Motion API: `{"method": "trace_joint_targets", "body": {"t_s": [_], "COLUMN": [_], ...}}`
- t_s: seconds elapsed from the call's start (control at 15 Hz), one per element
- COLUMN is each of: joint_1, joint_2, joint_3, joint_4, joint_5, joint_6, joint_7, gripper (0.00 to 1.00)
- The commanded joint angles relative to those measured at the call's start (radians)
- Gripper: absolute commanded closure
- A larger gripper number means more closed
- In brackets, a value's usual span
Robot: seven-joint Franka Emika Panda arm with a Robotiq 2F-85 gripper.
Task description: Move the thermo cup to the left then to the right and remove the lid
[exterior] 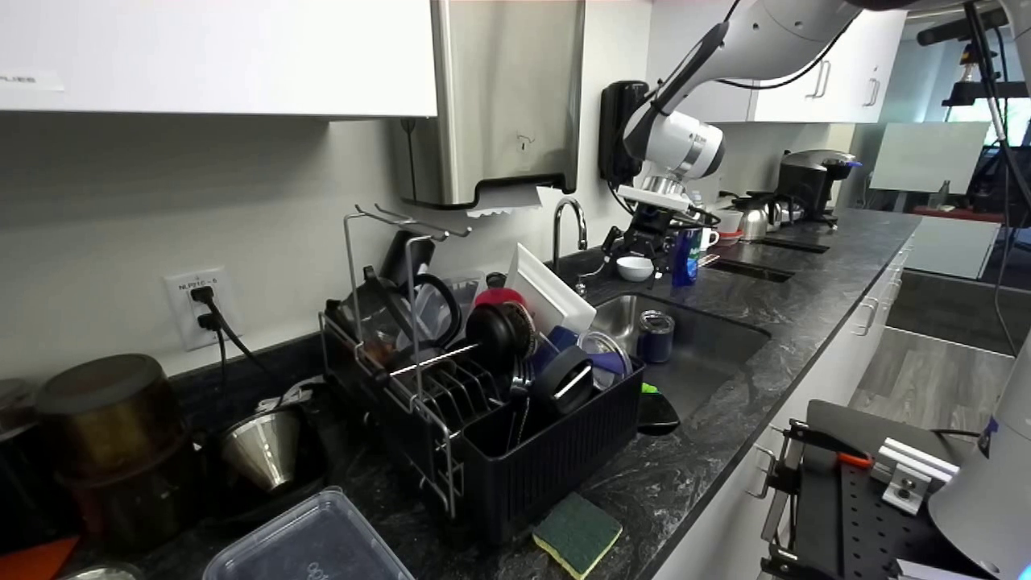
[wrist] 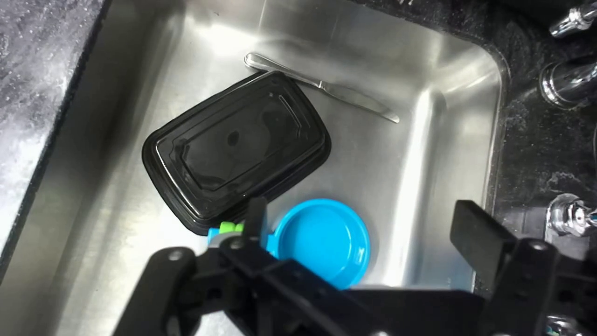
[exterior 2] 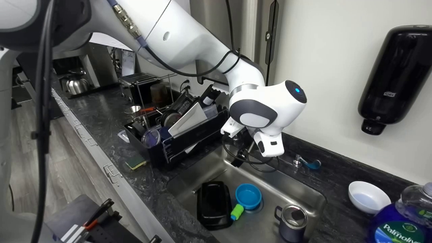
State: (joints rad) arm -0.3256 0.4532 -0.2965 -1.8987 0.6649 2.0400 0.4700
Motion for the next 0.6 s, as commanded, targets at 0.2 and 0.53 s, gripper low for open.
{"method": "trace_joint_targets", "body": {"t_s": [0.2,0.53], "joint_1": [-0.004,-0.006], "joint_2": [0.010,0.076], "joint_3": [-0.002,-0.024], "joint_4": [0.001,0.026], "joint_5": [-0.013,-0.030], "joint_6": [0.059,0.201], "joint_7": [-0.009,0.045], "gripper": [0.00,0.00]}}
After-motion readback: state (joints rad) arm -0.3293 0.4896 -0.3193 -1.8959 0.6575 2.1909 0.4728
